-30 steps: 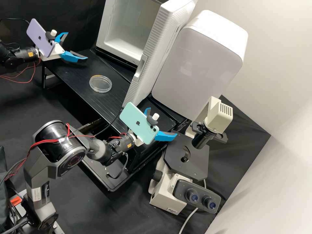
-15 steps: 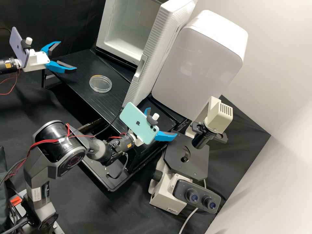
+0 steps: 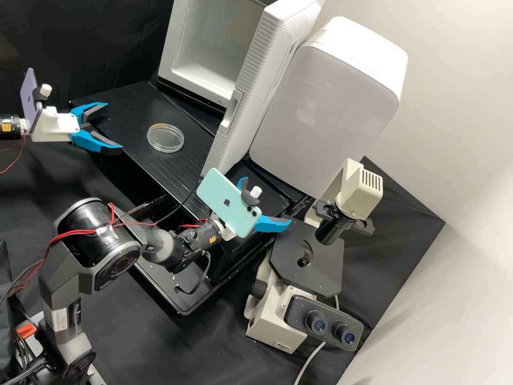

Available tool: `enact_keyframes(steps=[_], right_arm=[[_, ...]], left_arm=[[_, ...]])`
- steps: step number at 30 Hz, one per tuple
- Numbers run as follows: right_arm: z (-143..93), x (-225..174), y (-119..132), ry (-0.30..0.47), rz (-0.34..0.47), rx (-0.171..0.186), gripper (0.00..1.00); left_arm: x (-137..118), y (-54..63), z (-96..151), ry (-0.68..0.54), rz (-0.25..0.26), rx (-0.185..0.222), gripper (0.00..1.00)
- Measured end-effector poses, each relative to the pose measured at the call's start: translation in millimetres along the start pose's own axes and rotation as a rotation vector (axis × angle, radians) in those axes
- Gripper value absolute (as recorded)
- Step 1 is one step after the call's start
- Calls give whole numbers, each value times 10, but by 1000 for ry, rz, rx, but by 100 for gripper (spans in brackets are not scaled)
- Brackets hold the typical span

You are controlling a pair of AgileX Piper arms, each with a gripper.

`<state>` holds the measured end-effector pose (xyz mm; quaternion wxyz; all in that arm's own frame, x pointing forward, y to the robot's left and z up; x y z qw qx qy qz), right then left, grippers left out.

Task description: Place the petri dish in the incubator

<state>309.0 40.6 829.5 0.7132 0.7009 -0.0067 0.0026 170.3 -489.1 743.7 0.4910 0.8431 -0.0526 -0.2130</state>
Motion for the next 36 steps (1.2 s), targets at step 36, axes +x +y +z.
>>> enact_keyframes(steps=[36], right_arm=[[0, 0, 0, 0, 0, 0, 100]], left_arm=[[699, 143, 89, 44, 46, 2, 100]])
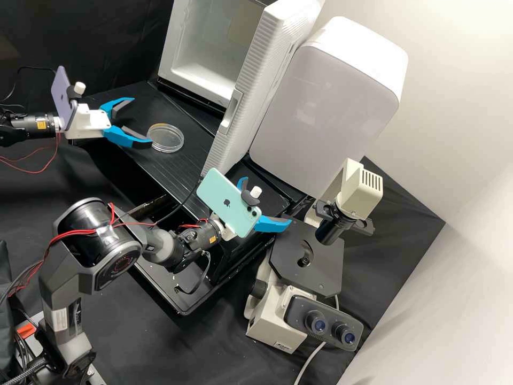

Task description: Place the petri dish in the incubator

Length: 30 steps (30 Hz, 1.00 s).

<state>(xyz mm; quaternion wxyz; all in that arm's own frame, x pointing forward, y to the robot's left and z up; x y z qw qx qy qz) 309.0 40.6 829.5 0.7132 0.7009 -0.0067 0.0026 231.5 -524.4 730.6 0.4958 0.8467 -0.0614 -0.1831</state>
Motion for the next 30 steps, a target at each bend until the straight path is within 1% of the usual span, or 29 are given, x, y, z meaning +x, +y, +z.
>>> enact_keyframes(steps=[4, 10, 13, 18, 23, 25, 27, 30], right_arm=[[0, 0, 0, 0, 0, 0, 100], [0, 0, 0, 0, 0, 0, 100], [0, 0, 0, 0, 0, 0, 100], [0, 0, 0, 0, 0, 0, 100], [0, 0, 0, 0, 0, 0, 100], [0, 0, 0, 0, 0, 0, 100], [0, 0, 0, 0, 0, 0, 100], [0, 0, 0, 0, 0, 0, 100]], left_arm=[[95, -37, 7, 8, -16, 11, 100], [243, -141, -16, 48, -58, 4, 100], [313, -184, -23, 56, -65, 3, 100], [406, -223, -23, 57, -57, 2, 100], [447, -252, -14, 45, -54, -26, 100], [459, -252, 0, 32, -54, -45, 100], [470, -270, 22, 8, -69, -63, 100], [476, -263, 18, 0, -66, -92, 100]])
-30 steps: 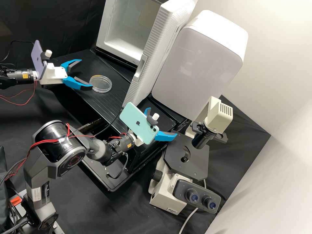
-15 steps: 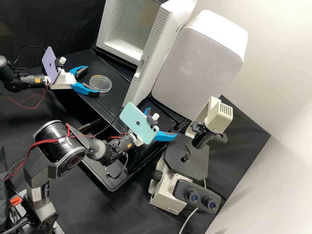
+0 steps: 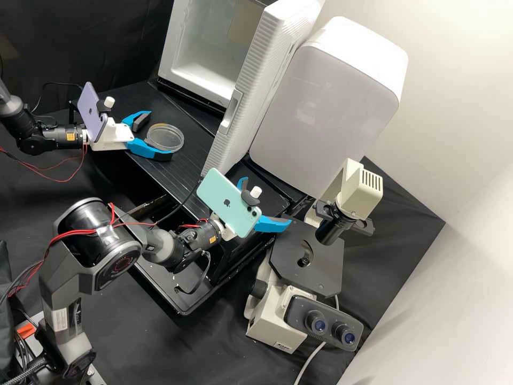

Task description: Place the petri dish in the incubator

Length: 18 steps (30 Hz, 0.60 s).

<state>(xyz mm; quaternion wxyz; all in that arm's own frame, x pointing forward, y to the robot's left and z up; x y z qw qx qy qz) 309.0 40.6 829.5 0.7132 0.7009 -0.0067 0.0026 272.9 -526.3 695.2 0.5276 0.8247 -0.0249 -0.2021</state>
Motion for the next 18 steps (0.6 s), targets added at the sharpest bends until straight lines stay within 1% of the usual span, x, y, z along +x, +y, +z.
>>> enact_keyframes(steps=[3, 5, 9, 12, 15, 16, 17, 18], right_arm=[[0, 0, 0, 0, 0, 0, 100], [0, 0, 0, 0, 0, 0, 100], [0, 0, 0, 0, 0, 0, 100], [0, 0, 0, 0, 0, 0, 100], [0, 0, 0, 0, 0, 0, 100], [0, 0, 0, 0, 0, 0, 100], [0, 0, 0, 0, 0, 0, 100], [0, 0, 0, 0, 0, 0, 100]], left_arm=[[2, 7, -11, -4, 1, -25, 100], [3, 8, -11, -10, 0, -34, 100], [7, 4, -15, -19, 4, -63, 100], [16, -2, -17, -21, 12, -72, 100], [24, 2, -6, -21, 14, -71, 100], [24, -3, 1, -16, 13, -60, 100], [27, -13, 14, -5, 8, -34, 100], [30, -17, 23, -2, 6, -21, 100]])
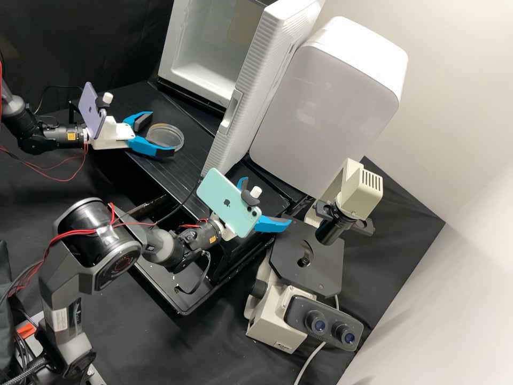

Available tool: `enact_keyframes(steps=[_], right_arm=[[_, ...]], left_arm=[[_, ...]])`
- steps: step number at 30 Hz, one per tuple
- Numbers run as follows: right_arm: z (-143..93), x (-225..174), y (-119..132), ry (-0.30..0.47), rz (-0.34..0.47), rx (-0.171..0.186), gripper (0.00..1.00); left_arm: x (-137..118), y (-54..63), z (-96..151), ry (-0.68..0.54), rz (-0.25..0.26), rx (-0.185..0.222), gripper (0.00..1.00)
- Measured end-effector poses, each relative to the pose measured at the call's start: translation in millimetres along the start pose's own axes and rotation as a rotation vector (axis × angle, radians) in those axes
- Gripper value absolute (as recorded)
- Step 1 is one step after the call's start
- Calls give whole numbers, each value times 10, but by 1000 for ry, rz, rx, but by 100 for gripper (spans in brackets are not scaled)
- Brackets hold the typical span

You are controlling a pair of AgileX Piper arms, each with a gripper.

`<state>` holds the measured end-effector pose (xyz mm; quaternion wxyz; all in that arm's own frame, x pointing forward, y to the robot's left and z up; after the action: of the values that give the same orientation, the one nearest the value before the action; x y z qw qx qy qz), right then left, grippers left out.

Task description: Place the petri dish in the incubator

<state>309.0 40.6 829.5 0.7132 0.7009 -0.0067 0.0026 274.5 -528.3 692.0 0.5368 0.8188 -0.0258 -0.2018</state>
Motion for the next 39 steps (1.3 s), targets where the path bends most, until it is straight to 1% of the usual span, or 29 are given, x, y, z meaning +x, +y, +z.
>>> enact_keyframes(steps=[2, 5, 10, 12, 22, 25, 34, 35, 39], right_arm=[[0, 0, 0, 0, 0, 0, 100], [0, 0, 0, 0, 0, 0, 100], [0, 0, 0, 0, 0, 0, 100], [0, 0, 0, 0, 0, 0, 100], [0, 0, 0, 0, 0, 0, 100], [0, 0, 0, 0, 0, 0, 100], [0, 0, 0, 0, 0, 0, 100], [0, 0, 0, 0, 0, 0, 100], [0, 0, 0, 0, 0, 0, 100]], left_arm=[[-5, -22, 35, 9, -6, 47, 100], [-11, -38, 71, 15, -6, 89, 100], [-22, -57, 107, 33, -5, 103, 100], [-26, -64, 119, 37, -5, 117, 100], [-19, -58, 126, 43, 0, 113, 100], [-9, -76, 129, 43, -8, 113, 100], [65, -85, 149, 38, 4, 112, 100], [70, -80, 152, 37, 6, 111, 0], [82, -87, 153, 37, 3, 111, 0]])
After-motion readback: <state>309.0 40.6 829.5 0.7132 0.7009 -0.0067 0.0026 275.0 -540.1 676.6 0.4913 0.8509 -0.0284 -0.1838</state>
